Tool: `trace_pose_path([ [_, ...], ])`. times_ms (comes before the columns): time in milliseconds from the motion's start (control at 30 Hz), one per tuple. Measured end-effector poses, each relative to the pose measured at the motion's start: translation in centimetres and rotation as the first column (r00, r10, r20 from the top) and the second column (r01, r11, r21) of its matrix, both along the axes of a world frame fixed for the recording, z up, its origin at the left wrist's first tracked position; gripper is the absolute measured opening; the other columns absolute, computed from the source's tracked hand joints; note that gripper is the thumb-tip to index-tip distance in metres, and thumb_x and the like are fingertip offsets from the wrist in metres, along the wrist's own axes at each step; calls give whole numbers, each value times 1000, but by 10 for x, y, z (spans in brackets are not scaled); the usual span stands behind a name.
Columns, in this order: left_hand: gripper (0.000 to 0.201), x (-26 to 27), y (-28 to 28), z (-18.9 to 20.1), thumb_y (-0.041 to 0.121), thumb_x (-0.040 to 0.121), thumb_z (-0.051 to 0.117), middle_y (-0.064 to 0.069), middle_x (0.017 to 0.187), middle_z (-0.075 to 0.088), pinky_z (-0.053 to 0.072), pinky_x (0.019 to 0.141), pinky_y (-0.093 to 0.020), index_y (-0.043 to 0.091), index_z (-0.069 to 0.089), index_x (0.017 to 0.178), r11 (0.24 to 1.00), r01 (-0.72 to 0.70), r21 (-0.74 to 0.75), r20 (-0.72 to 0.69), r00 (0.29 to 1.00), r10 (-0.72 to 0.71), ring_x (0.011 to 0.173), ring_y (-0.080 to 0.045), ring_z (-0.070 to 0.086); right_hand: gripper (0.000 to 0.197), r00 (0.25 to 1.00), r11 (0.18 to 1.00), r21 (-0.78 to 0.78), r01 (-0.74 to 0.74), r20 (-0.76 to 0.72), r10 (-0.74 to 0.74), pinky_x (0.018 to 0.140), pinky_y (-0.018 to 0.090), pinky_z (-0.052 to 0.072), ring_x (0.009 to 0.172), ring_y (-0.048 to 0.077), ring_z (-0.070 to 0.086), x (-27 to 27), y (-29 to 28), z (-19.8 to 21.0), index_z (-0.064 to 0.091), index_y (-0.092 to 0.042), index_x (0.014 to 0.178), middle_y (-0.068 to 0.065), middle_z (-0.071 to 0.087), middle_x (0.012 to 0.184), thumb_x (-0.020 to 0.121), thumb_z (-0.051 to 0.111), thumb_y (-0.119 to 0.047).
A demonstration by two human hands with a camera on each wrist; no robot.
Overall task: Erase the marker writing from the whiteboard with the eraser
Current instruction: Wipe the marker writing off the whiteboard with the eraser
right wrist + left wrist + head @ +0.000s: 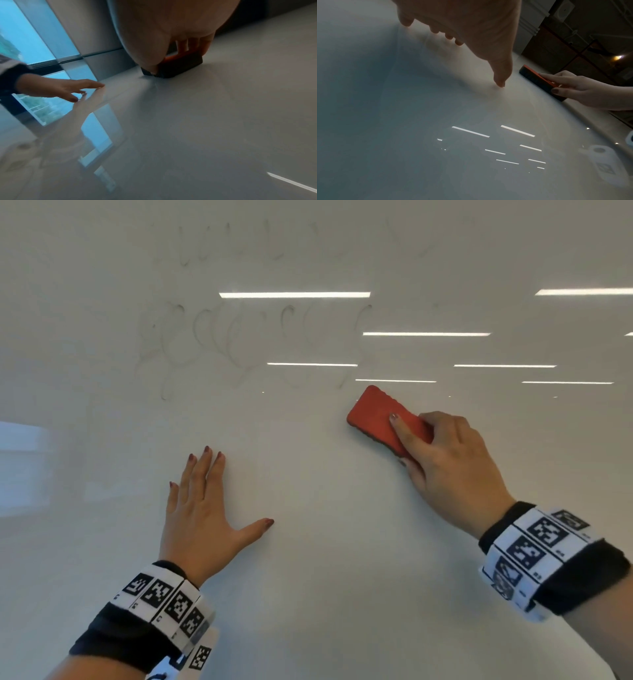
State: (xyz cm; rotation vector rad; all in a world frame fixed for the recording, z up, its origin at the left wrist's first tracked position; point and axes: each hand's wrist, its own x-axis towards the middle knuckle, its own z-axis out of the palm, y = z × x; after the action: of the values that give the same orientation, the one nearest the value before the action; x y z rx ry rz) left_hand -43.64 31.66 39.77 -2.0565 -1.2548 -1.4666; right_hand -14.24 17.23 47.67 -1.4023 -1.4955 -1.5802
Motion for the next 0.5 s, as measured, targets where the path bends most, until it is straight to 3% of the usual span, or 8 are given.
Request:
trace_pose_path([
  [133,117,9,-7,5,89,57,36,1,158,-5,6,116,-48,27,1,149,1000,-11,-16,27,1000,11,144,-18,-10,55,999,999,23,-23,-47,24,72,45,46,88,38,51,-8,6,-14,48,-11,137,23,54,108,86,58,-30],
  [333,106,40,-20,31,78,67,44,1,158,2,3,116,-46,22,10,150,980,30,198,-114,993,-8,145,-16,-9,57,977,989,-99,-111,172,127,78,44,45,91,35,52,-11,19,-63,51,-15,136,20,55,115,82,69,-20],
  [500,103,47,-19,51,75,69,45,4,158,-3,3,118,-43,24,8,151,972,97,215,-251,967,-42,145,-14,-9,53,957,988,-117,-100,262,127,83,44,45,98,36,51,-2,16,-44,51,-17,137,21,56,120,84,59,-16],
])
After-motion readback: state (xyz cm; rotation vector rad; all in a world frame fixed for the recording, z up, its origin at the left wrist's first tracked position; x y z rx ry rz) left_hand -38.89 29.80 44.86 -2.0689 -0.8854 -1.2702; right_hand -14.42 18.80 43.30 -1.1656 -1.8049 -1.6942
